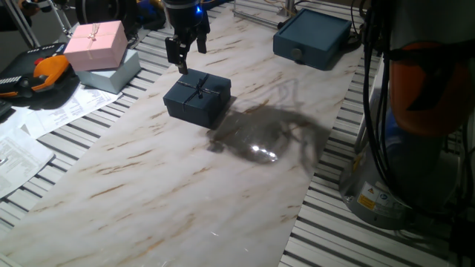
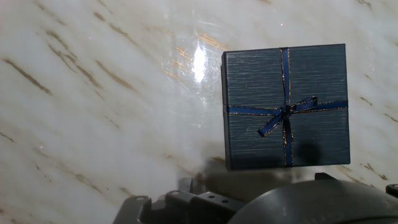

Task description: Open a box

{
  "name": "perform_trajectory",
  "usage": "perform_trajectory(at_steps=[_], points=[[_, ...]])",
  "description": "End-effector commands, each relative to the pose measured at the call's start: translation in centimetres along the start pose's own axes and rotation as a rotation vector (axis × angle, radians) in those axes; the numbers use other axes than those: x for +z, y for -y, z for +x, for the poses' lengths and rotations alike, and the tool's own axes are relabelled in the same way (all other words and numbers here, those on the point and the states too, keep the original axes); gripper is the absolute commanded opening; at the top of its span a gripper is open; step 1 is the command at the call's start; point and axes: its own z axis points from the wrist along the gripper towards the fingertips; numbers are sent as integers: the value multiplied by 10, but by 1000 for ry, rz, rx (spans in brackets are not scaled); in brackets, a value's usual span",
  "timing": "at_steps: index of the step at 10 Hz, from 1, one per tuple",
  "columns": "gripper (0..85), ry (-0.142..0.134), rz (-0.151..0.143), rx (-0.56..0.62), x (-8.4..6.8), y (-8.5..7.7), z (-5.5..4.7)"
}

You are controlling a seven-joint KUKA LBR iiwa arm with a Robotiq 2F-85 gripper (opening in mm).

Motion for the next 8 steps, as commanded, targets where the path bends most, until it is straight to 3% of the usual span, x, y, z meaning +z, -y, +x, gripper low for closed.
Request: perform_trajectory(at_steps=[1, 8], points=[[0, -19, 44, -6, 0, 0, 0], [0, -5, 44, 12, 4, 2, -1]])
